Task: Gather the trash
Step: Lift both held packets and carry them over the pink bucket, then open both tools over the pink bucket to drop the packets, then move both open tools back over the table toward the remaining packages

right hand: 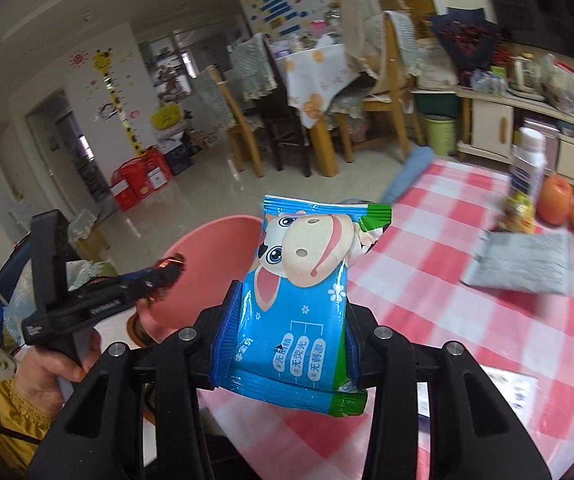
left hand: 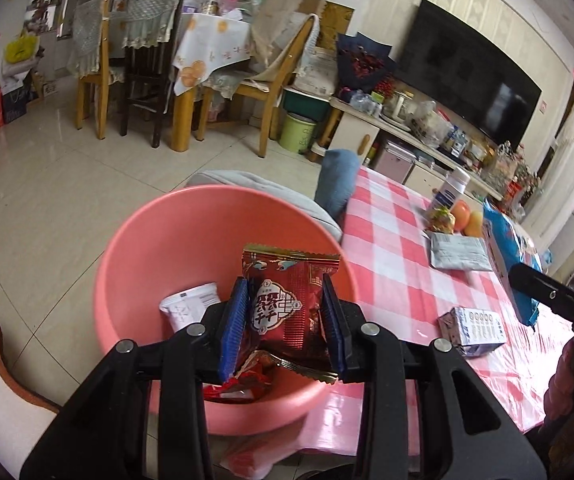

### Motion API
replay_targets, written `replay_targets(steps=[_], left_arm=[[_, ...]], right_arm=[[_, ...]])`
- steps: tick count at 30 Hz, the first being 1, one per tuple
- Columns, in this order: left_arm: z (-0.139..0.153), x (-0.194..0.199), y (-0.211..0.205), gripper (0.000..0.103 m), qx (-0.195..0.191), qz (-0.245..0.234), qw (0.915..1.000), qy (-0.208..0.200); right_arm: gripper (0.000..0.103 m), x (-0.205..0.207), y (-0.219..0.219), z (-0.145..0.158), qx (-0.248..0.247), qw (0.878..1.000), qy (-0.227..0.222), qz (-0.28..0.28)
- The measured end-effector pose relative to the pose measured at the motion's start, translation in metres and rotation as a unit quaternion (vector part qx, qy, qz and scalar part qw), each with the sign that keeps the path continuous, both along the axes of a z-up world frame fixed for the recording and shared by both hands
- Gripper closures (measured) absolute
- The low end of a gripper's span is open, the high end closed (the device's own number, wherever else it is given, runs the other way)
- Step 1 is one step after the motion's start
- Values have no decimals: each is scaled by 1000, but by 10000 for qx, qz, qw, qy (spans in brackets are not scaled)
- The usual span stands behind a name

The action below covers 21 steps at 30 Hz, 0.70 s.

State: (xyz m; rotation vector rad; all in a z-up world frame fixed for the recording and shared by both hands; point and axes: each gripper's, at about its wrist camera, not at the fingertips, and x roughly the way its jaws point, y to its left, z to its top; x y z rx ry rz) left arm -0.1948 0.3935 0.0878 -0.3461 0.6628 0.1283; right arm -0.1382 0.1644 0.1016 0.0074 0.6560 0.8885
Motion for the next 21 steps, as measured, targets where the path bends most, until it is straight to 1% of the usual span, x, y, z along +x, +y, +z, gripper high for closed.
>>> replay_targets(steps=[7, 12, 14, 15, 16, 17, 18, 20, 21], left_arm=[[-11, 2, 21, 65, -122, 123, 9998, 67], [-19, 8, 36, 65, -211, 170, 9995, 155], [-22, 12, 38, 65, -198, 157, 9995, 206], [-24, 14, 39, 62, -194, 162, 9994, 234], [-28, 16, 40, 58, -179, 206, 9992, 306], [-31, 18, 42, 43, -143, 288, 9987, 390], [-32, 19, 42, 31, -101, 371, 9984, 424], [-33, 14, 44, 26, -84, 521, 9978, 398], [-33, 12, 45, 25, -130, 525, 9978, 383]], right_arm=[[58, 1, 76, 5, -136, 9991, -71, 398], [58, 5, 111, 1, -180, 9984, -56, 527], [56, 9, 121, -4, -240, 9981, -34, 570], [56, 10, 126, -6, -241, 9981, -39, 563], [46, 12, 128, -8, -247, 9982, -31, 537], [40, 14, 130, -10, -249, 9984, 4, 501], [37, 16, 129, -10, -209, 9986, 18, 480], [36, 15, 122, -11, -119, 9990, 22, 432], [33, 15, 116, -11, -113, 9992, -1, 388]])
